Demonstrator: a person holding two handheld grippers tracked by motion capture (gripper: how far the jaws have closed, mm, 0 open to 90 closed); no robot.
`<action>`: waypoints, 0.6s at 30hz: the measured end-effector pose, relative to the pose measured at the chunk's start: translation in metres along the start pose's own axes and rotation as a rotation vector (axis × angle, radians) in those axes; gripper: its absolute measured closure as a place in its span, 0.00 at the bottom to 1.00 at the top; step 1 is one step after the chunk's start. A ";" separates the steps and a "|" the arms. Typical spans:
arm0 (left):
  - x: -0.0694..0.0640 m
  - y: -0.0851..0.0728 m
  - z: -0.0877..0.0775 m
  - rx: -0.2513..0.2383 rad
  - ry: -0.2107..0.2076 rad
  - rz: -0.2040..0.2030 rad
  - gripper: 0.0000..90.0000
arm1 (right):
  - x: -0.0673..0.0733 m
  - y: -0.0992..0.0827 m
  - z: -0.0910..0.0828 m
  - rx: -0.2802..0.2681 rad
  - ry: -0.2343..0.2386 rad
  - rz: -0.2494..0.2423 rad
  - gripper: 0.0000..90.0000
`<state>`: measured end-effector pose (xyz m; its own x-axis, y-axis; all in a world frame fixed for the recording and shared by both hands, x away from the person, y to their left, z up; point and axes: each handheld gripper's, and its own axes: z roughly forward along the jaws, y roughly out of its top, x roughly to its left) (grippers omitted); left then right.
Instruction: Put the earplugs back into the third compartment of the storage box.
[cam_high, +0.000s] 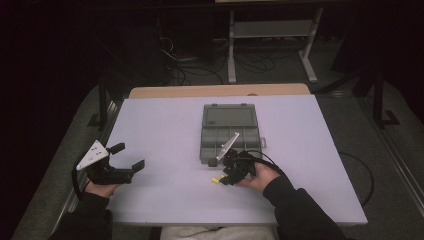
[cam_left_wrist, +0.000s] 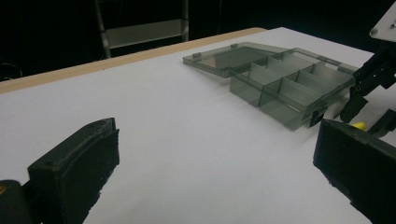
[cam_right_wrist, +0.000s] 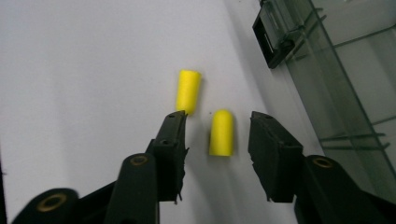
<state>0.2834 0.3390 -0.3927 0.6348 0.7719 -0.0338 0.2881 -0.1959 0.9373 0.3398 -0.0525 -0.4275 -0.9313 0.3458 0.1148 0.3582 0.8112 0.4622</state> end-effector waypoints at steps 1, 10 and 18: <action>0.000 0.000 0.000 0.000 0.000 0.000 0.00 | 0.000 0.000 0.000 0.000 0.000 0.000 0.64; 0.000 0.000 0.000 0.001 -0.001 -0.001 0.00 | 0.002 0.000 0.000 -0.003 -0.033 -0.009 0.85; 0.000 0.000 0.000 0.000 -0.001 -0.002 0.00 | 0.003 0.000 -0.005 -0.023 -0.045 -0.019 0.87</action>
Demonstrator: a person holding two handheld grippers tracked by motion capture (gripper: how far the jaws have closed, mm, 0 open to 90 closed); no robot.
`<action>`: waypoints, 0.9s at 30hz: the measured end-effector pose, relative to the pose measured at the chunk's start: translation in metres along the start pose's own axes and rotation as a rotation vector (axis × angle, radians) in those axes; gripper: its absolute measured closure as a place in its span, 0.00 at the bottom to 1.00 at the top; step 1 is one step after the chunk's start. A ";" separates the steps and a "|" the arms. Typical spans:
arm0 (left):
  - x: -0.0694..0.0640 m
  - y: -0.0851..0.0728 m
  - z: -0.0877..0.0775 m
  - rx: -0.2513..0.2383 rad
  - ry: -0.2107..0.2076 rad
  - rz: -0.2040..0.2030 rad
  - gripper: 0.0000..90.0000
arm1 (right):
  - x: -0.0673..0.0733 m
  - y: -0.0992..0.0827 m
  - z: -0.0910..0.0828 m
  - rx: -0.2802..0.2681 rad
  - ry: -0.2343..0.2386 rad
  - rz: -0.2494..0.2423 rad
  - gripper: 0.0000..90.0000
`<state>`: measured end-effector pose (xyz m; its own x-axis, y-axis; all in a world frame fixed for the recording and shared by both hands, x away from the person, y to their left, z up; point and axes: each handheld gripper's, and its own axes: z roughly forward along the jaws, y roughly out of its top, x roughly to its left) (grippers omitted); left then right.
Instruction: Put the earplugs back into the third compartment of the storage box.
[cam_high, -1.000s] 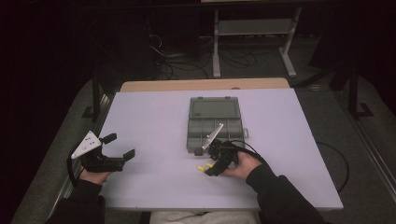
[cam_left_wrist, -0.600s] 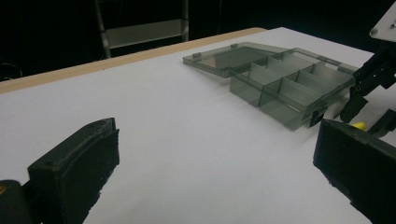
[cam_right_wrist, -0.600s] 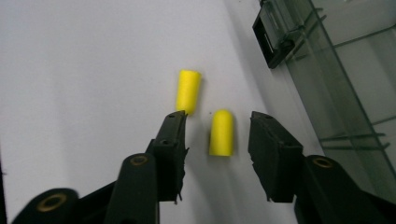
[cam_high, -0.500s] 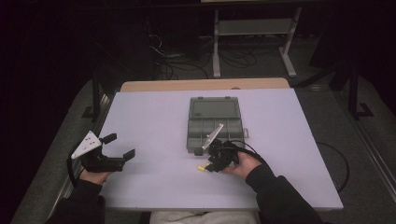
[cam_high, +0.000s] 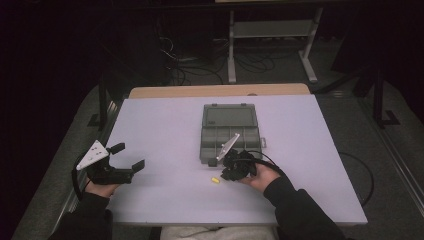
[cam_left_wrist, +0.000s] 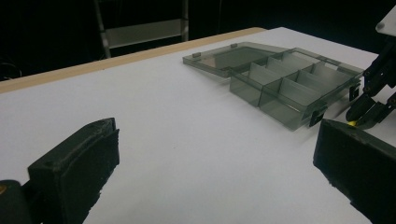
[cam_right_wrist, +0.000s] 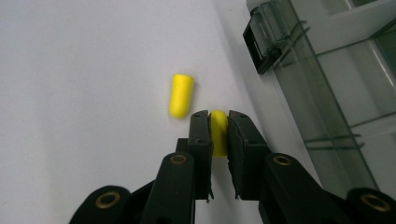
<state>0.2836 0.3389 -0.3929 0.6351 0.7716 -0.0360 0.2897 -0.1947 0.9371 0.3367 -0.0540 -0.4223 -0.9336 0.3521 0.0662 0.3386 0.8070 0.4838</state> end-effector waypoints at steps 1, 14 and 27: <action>0.000 0.000 0.000 0.000 0.000 0.000 0.00 | 0.000 0.000 -0.002 -0.006 0.001 0.004 0.87; 0.000 0.000 0.000 0.005 0.002 0.003 0.00 | -0.004 0.005 -0.024 -0.062 0.000 0.013 0.87; 0.000 0.000 0.001 0.007 0.002 0.004 0.00 | -0.014 0.015 -0.040 -0.051 -0.024 0.010 0.87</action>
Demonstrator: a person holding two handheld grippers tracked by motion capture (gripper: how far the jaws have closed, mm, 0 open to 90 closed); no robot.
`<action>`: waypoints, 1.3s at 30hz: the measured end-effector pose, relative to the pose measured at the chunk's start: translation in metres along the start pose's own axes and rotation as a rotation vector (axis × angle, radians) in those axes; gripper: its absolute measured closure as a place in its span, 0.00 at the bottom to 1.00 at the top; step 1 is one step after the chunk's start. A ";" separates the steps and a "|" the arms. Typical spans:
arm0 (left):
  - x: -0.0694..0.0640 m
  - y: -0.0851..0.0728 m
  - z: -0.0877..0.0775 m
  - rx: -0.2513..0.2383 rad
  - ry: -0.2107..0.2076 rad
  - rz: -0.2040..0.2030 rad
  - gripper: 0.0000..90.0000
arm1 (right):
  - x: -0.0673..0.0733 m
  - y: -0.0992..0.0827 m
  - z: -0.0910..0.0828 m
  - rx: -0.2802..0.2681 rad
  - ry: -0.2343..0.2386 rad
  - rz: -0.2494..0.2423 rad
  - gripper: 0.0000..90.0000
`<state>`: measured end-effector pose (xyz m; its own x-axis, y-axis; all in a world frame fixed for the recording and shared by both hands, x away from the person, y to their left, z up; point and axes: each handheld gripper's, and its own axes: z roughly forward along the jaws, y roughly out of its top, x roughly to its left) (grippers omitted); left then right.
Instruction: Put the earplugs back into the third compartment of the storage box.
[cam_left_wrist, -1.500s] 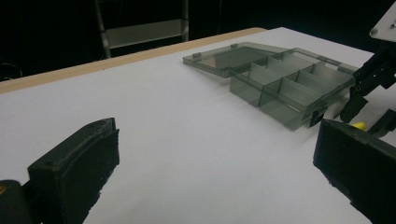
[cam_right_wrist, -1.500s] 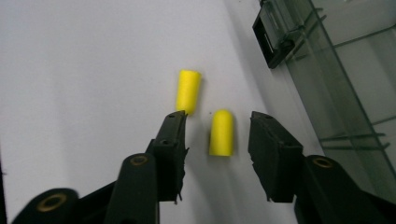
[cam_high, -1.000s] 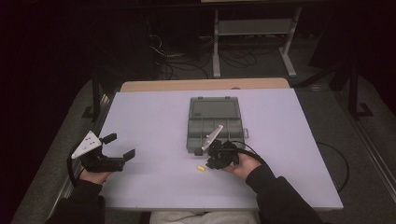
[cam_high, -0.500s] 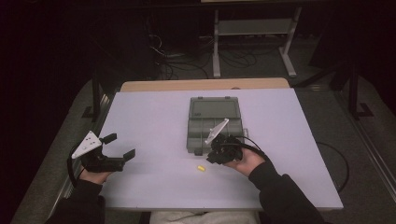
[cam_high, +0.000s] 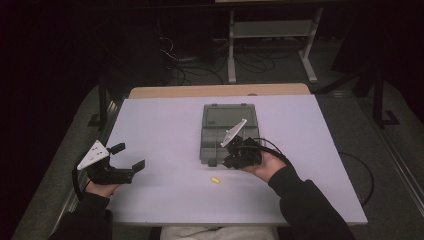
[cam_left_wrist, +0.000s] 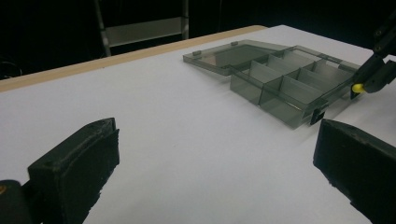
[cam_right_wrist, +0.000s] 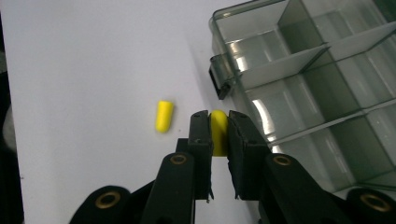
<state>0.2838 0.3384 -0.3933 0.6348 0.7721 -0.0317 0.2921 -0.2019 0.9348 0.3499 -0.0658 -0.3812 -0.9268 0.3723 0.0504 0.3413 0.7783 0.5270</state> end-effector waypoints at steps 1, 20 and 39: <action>0.000 0.000 0.000 -0.001 0.000 0.000 0.00 | -0.002 0.001 -0.001 0.001 -0.003 0.001 0.87; 0.000 0.000 0.000 0.002 -0.003 -0.001 0.00 | -0.036 0.017 -0.025 -0.018 -0.043 0.040 0.87; 0.000 0.000 0.000 -0.001 -0.006 -0.003 0.00 | -0.082 0.026 -0.019 -0.005 -0.113 0.135 0.87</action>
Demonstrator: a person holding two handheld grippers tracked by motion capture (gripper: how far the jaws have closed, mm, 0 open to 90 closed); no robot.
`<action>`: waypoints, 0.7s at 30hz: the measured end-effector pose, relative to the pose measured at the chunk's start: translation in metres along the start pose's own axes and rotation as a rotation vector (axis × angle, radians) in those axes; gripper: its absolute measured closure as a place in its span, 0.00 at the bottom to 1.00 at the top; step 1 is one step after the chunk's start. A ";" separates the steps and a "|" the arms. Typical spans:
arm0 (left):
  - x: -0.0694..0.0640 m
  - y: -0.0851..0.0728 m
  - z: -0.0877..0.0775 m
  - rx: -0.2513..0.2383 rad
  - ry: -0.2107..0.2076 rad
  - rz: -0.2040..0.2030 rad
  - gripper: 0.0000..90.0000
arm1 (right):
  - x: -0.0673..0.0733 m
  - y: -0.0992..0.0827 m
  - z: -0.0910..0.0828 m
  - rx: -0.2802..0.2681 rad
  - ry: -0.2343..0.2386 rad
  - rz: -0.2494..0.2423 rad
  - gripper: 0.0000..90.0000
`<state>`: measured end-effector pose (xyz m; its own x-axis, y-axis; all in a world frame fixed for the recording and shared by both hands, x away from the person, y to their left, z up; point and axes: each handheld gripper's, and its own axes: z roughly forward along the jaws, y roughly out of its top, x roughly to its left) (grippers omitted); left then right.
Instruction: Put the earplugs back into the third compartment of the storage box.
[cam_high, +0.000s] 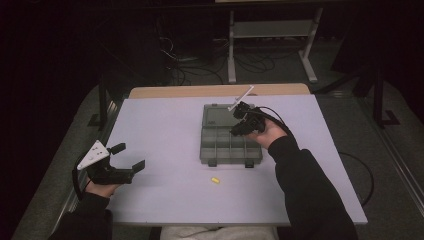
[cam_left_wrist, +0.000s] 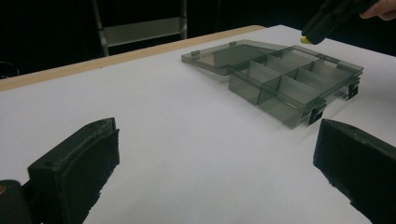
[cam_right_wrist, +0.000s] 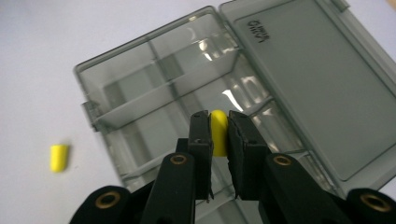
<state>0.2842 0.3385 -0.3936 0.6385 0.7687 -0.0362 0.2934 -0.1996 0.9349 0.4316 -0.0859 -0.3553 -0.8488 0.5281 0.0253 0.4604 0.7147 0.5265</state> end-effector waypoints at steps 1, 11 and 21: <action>0.000 0.000 0.000 0.002 -0.001 0.001 0.00 | -0.002 0.000 0.001 -0.003 -0.002 0.002 0.87; 0.000 0.000 0.000 0.004 -0.002 0.000 0.00 | -0.013 -0.001 0.016 0.013 -0.014 0.030 0.87; 0.000 0.000 0.000 0.001 -0.003 0.001 0.00 | -0.022 -0.003 0.034 0.064 -0.006 0.055 0.83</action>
<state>0.2844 0.3385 -0.3937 0.6408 0.7668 -0.0367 0.2935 -0.2005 0.9347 0.4581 -0.0844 -0.3867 -0.8203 0.5700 0.0471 0.5220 0.7124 0.4690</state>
